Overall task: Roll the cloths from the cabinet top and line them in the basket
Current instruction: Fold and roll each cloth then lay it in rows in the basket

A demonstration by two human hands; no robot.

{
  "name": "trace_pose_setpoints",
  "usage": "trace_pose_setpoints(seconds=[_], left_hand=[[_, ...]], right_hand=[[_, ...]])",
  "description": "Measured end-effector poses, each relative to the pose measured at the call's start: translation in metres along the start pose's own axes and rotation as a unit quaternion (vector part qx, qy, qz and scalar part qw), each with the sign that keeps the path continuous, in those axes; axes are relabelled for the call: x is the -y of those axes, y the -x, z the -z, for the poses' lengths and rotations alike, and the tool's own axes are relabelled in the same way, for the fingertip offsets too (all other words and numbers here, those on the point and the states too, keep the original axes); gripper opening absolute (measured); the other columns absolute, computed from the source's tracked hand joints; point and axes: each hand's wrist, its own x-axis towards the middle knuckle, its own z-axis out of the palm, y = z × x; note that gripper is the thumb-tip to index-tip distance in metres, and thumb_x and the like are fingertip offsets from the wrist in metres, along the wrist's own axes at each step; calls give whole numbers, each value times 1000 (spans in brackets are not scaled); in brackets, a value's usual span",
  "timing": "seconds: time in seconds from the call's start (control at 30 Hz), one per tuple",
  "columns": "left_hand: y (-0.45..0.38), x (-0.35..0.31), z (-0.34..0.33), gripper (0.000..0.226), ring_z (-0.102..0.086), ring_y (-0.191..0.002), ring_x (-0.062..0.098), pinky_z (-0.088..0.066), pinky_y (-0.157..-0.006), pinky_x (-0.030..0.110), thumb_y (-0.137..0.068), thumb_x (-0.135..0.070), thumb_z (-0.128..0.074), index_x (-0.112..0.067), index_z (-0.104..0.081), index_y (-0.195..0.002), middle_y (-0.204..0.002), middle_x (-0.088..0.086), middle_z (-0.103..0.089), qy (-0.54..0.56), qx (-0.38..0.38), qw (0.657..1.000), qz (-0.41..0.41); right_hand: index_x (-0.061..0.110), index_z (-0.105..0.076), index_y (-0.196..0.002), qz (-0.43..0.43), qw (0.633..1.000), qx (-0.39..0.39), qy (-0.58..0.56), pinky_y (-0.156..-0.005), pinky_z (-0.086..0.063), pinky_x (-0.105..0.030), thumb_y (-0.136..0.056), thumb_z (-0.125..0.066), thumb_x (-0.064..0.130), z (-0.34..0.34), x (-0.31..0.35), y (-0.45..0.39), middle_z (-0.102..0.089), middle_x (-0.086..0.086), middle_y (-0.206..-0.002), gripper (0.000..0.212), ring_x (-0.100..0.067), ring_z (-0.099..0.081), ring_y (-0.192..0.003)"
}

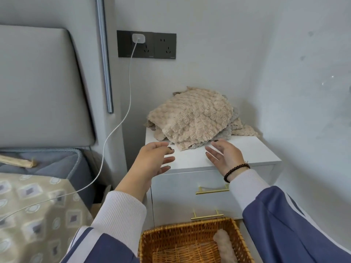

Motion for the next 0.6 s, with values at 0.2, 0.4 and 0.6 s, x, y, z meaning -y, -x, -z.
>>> trace_pose_setpoints(seconds=[0.2,0.4,0.6], left_hand=[[-14,-5,-1,21,-72,-89,14,-58,-80,32,-90,-12,-59,-18,-63,-110,-105,0,-71,1,-4,1000,7],[-20,-7,-16,23,-71,-91,16,-57,-80,32,-90,-11,-58,-18,-62,-112,-107,2,-70,-4,4,1000,16],[-14,-5,-27,23,-71,-91,16,-56,-83,34,-92,-11,-57,-18,-61,-113,-106,1,-70,-27,10,999,15]], right_hand=[[17,-50,-119,-16,997,43,-56,-84,-51,-39,-92,-54,6,-3,5,-33,-62,-4,-86,29,-31,-62,-98],[13,-57,-98,-48,995,79,-42,-76,-53,-36,-89,-58,8,-10,7,-33,-55,-1,-66,9,-27,-65,-88],[9,-65,-101,-20,996,82,-13,-68,-48,-26,-89,-56,7,-13,18,-18,-58,-2,-82,15,-17,-60,-80]])
